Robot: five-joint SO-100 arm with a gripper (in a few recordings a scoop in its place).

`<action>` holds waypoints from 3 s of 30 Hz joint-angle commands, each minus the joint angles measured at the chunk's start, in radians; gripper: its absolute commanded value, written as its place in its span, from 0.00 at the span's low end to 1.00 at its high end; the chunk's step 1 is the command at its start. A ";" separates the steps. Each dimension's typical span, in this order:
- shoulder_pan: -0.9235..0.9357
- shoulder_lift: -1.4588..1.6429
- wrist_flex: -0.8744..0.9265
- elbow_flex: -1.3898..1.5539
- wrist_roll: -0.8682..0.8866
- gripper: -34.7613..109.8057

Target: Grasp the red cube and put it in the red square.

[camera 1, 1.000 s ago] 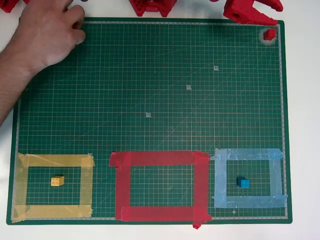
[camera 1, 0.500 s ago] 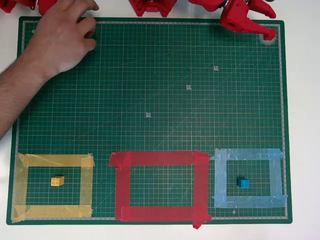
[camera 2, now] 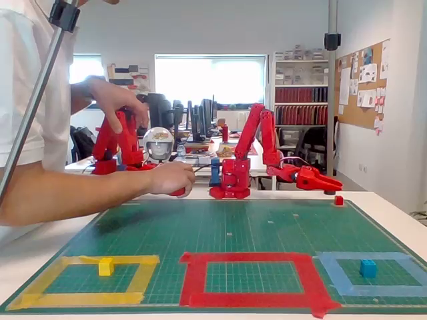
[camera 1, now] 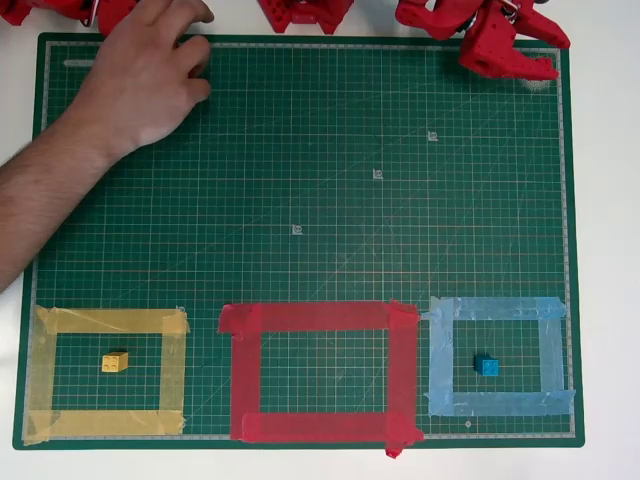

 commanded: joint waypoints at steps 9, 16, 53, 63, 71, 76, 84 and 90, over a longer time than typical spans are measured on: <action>-0.077 -0.002 -0.097 0.034 -0.002 0.36; -0.060 0.011 -0.103 0.066 -0.003 0.36; -0.035 -0.155 -0.092 -0.078 -0.003 0.36; -0.066 -0.161 -0.092 -0.069 -0.005 0.36; -0.074 -0.193 -0.092 -0.075 -0.006 0.36; -0.072 -0.202 -0.091 -0.077 -0.006 0.36; -0.060 -0.202 -0.091 -0.095 -0.006 0.36; -0.058 -0.196 -0.092 -0.117 -0.006 0.36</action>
